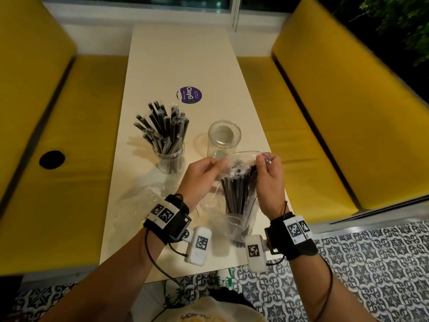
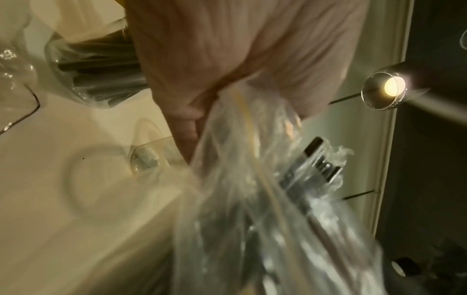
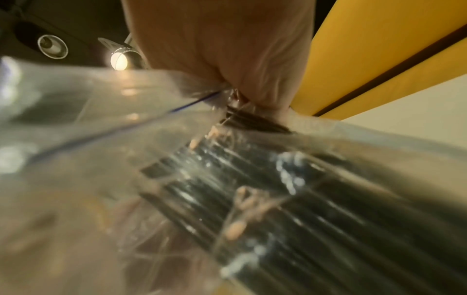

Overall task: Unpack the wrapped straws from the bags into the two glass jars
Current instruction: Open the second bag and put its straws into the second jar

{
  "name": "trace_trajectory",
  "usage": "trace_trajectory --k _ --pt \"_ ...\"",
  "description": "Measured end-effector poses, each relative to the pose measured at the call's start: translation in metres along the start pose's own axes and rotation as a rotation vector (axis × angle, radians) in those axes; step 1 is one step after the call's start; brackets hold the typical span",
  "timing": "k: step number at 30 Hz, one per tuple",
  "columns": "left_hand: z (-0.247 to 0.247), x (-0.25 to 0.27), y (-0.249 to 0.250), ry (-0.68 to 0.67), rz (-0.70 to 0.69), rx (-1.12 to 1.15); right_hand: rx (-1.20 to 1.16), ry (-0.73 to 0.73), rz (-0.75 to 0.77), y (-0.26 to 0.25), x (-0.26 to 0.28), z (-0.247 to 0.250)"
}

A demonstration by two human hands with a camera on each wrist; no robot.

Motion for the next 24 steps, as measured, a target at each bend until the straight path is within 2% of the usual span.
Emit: trace_trajectory --k 5,9,11,15,19,21,24 --pt "0.002 -0.004 -0.006 0.090 0.144 0.034 -0.119 -0.101 -0.096 0.003 0.001 -0.006" --pt "0.005 -0.008 -0.006 0.192 0.151 0.022 -0.119 -0.135 -0.130 0.003 -0.003 -0.010" --pt "0.002 -0.010 -0.007 0.196 0.181 0.036 -0.132 -0.132 -0.158 0.004 -0.004 -0.013" --pt "-0.007 -0.007 -0.002 0.102 0.221 0.151 -0.187 -0.070 -0.254 0.009 -0.010 -0.017" --pt "-0.002 -0.009 -0.002 0.180 0.162 0.250 -0.262 -0.164 -0.441 0.010 -0.005 -0.024" --pt "0.002 -0.012 -0.003 0.209 0.162 0.272 -0.219 -0.224 -0.421 0.012 -0.005 -0.026" --pt "0.004 -0.017 0.002 0.280 0.186 0.318 -0.151 -0.308 -0.303 0.010 -0.007 -0.025"
Point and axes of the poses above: each hand's wrist, its own x-axis away from the middle knuckle, its own z-axis out of the back of the hand, y = z × x, the point moved 6 cm from there along -x, towards the middle knuckle, and after that the axes turned 15 degrees about y, right-handed, at the moved point
